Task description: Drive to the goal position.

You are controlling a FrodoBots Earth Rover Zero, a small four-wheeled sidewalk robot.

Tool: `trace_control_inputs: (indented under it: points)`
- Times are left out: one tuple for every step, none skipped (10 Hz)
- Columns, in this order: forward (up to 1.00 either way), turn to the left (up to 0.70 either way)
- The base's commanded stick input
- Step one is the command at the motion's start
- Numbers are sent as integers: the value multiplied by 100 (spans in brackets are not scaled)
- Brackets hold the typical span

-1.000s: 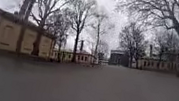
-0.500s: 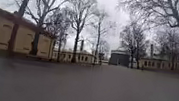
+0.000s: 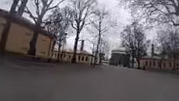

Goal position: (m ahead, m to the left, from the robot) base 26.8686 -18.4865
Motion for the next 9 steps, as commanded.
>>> trace_control_inputs:
  points:
    - [100,-40]
    - [100,-31]
    - [100,-9]
    - [100,0]
    - [100,0]
    - [100,0]
    - [100,0]
    - [100,0]
    - [100,0]
